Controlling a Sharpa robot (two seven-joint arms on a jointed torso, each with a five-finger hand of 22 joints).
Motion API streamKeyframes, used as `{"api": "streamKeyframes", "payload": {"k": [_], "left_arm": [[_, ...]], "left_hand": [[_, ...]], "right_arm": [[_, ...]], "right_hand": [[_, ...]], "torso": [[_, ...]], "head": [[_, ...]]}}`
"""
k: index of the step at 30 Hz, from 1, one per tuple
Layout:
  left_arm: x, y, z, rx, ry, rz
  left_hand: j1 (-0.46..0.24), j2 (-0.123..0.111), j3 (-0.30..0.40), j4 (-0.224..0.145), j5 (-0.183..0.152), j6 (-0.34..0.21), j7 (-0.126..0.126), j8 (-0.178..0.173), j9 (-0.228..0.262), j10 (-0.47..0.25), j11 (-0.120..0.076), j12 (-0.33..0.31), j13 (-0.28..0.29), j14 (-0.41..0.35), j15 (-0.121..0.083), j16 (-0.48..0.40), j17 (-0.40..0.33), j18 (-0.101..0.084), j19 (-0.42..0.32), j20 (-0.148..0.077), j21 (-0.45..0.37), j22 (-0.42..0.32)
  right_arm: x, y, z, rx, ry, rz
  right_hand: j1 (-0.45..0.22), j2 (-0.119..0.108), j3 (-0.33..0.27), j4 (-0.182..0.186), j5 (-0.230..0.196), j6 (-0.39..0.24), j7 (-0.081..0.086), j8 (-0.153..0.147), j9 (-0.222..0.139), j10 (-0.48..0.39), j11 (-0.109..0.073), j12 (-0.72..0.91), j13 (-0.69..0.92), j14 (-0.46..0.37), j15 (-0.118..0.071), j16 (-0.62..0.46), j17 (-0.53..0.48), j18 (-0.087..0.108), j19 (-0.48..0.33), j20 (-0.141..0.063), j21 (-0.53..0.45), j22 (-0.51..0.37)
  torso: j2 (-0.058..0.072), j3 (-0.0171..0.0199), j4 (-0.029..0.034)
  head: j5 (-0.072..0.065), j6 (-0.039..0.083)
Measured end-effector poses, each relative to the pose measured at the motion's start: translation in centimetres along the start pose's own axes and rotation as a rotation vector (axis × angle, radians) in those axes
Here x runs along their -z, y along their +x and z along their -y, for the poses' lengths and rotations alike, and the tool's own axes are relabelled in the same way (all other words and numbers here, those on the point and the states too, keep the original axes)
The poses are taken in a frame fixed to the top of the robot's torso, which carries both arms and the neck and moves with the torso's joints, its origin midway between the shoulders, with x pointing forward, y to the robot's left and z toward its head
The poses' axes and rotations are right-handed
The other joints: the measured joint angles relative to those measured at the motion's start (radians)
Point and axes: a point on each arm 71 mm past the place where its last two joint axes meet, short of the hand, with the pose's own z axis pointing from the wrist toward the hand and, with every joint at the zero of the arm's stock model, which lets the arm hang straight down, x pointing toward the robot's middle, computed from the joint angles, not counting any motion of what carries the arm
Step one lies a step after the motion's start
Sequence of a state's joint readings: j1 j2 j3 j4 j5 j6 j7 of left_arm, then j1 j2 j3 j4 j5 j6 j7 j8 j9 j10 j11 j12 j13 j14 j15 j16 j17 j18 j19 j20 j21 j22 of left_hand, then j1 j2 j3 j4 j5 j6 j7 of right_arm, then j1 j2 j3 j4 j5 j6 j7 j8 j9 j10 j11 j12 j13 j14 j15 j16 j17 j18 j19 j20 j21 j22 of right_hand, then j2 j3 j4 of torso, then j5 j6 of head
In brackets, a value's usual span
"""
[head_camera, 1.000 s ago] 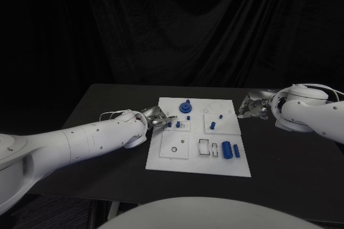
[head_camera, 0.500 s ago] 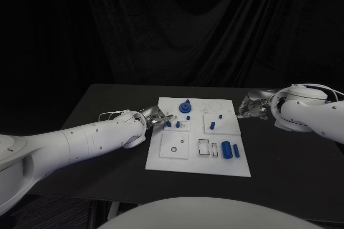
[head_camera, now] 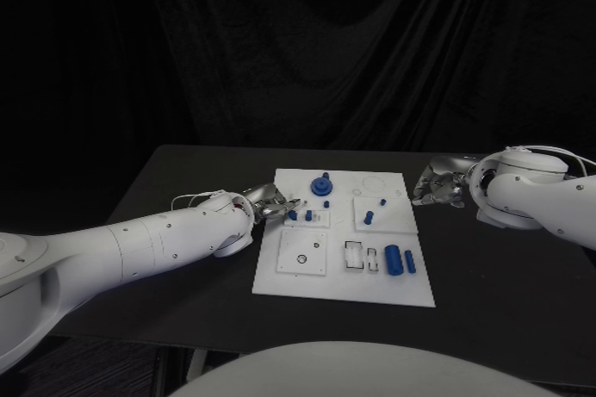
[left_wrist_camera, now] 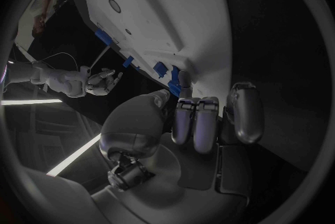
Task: Assemble the parts on the task board
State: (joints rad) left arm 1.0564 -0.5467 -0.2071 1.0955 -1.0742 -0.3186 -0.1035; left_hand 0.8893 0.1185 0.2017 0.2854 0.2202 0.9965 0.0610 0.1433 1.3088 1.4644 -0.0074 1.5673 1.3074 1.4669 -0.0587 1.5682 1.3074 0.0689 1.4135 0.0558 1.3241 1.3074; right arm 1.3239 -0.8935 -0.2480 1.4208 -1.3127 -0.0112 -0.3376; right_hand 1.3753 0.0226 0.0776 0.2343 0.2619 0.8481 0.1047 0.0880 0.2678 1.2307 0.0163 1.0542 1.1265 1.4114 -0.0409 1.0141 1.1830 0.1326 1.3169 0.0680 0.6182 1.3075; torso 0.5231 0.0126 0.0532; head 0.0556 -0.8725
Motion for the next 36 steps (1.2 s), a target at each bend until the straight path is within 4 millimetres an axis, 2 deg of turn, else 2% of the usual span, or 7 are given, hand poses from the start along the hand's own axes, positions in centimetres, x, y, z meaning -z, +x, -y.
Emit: {"api": "streamKeyframes", "payload": {"k": [13,21,30,32,34,36], "left_arm": [[0.03,0.30,0.08,0.000,0.032,0.000],[0.02,0.38,-0.03,-0.001,0.037,0.000],[0.02,0.34,-0.17,-0.002,0.037,0.001],[0.00,0.32,-0.20,-0.003,0.037,0.002],[-0.02,0.31,-0.24,-0.003,0.037,0.003],[-0.03,0.31,-0.29,-0.003,0.036,0.004]], "left_hand": [[0.035,-0.004,0.000,0.000,0.026,-0.007,0.000,0.013,0.000,0.000,0.000,0.000,0.000,0.000,0.000,0.000,0.000,0.000,0.000,0.000,-0.004,0.000],[0.050,-0.002,-0.007,0.001,0.026,-0.013,-0.005,0.071,0.000,0.000,0.000,0.000,0.000,0.000,0.000,0.000,0.000,0.000,0.004,-0.004,0.003,0.000],[0.054,-0.006,-0.017,0.002,0.026,-0.025,-0.007,0.095,0.000,0.000,0.000,0.000,0.000,0.000,0.000,0.000,0.001,0.000,0.004,-0.004,0.003,0.000],[0.061,-0.005,-0.019,0.000,0.027,-0.034,-0.009,0.111,0.000,0.000,0.000,0.000,0.000,0.000,0.000,0.000,0.001,0.000,0.007,-0.007,0.007,0.000],[0.080,-0.006,-0.019,0.000,0.053,-0.045,-0.012,0.134,0.000,0.001,-0.001,0.000,0.000,0.000,0.000,0.000,0.001,0.000,0.007,-0.007,0.007,0.001],[0.080,-0.006,-0.019,0.000,0.061,-0.048,-0.009,0.147,0.000,0.004,-0.004,0.000,0.000,0.000,0.000,0.000,0.001,0.000,0.007,-0.007,0.007,0.001]], "right_arm": [[0.00,0.02,0.01,0.000,0.000,-0.001],[0.01,0.03,0.02,0.000,0.001,-0.002],[0.00,0.06,0.01,0.000,0.000,-0.003],[0.00,0.09,0.02,0.000,0.001,-0.003],[-0.01,0.11,0.03,0.000,0.001,-0.004],[0.00,0.12,0.06,0.000,0.001,-0.004]], "right_hand": [[0.005,0.005,0.008,-0.003,0.012,0.004,0.004,0.000,0.000,0.000,0.000,0.000,-0.001,0.000,0.000,-0.004,0.000,0.000,0.000,0.000,-0.004,0.000],[0.005,0.005,0.011,-0.005,0.012,0.004,0.004,0.000,-0.001,0.000,0.000,-0.004,-0.001,0.000,0.000,-0.004,0.000,0.000,0.000,0.000,-0.004,0.000],[0.005,0.005,0.014,-0.003,0.017,0.004,0.004,0.000,-0.001,0.000,0.000,-0.004,-0.001,0.000,0.000,-0.004,0.000,0.000,0.000,0.000,-0.008,0.000],[0.005,0.005,0.014,-0.003,0.017,0.004,0.004,0.000,-0.001,0.000,0.000,-0.004,-0.001,0.000,0.000,-0.004,0.000,0.000,0.000,0.000,-0.008,0.001],[0.005,0.005,0.014,-0.003,0.017,0.004,0.004,0.000,-0.001,0.000,0.000,-0.004,-0.002,0.000,0.000,-0.004,0.000,0.000,0.000,0.000,-0.008,0.001],[0.005,0.005,0.014,-0.003,0.017,0.004,0.004,0.000,-0.001,0.000,0.000,-0.004,-0.002,0.000,0.000,-0.004,-0.001,0.000,0.000,0.000,-0.008,0.001]], "torso": [[-0.001,0.0001,0.0006],[-0.001,0.0007,0.0006],[-0.001,0.0004,0.0004],[-0.001,0.0003,0.0000],[-0.001,0.0003,0.0000],[0.000,0.0003,0.0000]], "head": [[0.000,0.000],[-0.001,0.000],[-0.001,0.000],[-0.001,0.000],[-0.001,0.000],[-0.001,0.000]]}}
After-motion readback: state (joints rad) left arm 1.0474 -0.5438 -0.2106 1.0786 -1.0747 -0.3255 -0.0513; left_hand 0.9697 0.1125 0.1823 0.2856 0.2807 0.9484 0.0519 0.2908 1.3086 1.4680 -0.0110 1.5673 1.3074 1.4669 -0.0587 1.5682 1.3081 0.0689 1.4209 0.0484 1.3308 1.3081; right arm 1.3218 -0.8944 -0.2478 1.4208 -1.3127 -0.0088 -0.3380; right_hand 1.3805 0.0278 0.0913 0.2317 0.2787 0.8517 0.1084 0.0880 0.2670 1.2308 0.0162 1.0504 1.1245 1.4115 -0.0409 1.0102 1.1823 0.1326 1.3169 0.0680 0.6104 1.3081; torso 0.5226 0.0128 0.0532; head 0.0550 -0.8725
